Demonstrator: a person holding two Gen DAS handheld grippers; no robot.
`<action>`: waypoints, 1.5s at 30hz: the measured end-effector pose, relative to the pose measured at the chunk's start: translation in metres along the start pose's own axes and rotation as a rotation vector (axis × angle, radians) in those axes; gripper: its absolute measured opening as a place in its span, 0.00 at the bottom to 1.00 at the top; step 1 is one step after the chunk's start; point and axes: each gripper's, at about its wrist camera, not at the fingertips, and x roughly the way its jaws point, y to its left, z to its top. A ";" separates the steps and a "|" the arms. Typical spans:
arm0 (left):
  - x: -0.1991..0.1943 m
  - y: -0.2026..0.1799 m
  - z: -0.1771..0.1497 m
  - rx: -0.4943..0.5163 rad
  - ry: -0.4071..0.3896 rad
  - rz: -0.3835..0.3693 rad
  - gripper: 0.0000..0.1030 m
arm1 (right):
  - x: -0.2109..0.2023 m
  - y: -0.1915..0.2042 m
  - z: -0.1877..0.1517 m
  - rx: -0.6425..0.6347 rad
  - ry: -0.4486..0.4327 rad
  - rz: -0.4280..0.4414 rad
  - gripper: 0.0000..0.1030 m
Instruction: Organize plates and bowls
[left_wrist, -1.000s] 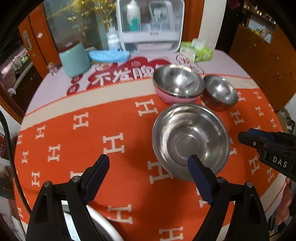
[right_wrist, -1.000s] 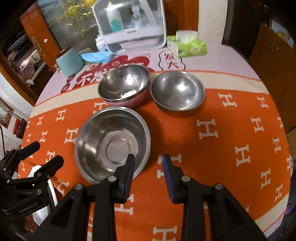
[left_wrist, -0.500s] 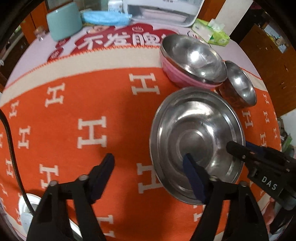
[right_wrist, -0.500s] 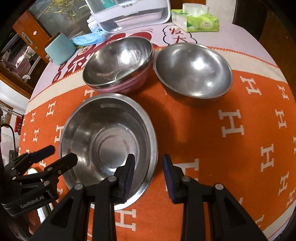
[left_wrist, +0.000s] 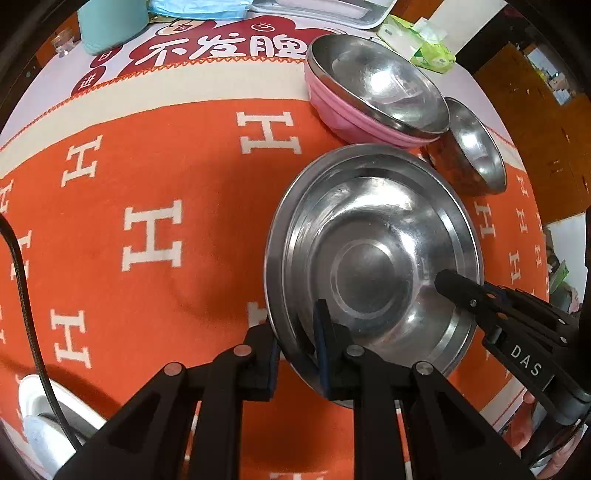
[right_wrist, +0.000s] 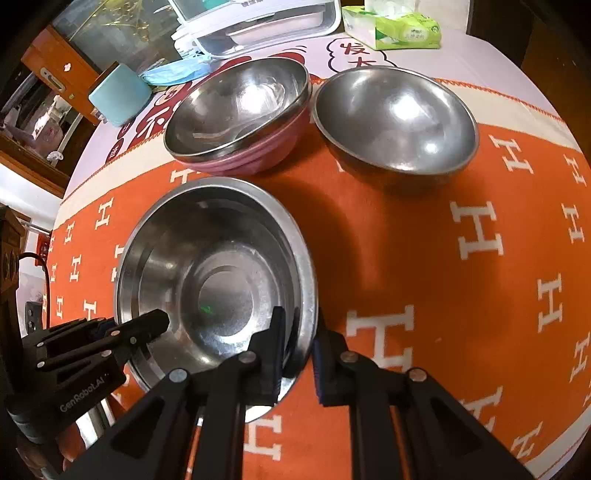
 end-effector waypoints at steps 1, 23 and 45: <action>-0.002 -0.001 -0.001 0.003 0.000 0.004 0.14 | -0.003 0.001 -0.002 0.000 -0.002 0.003 0.12; -0.094 0.004 -0.135 0.156 -0.007 0.031 0.18 | -0.082 0.054 -0.124 -0.072 -0.020 0.045 0.13; -0.036 0.021 -0.181 0.163 0.109 0.028 0.20 | -0.035 0.054 -0.174 -0.081 0.078 -0.052 0.13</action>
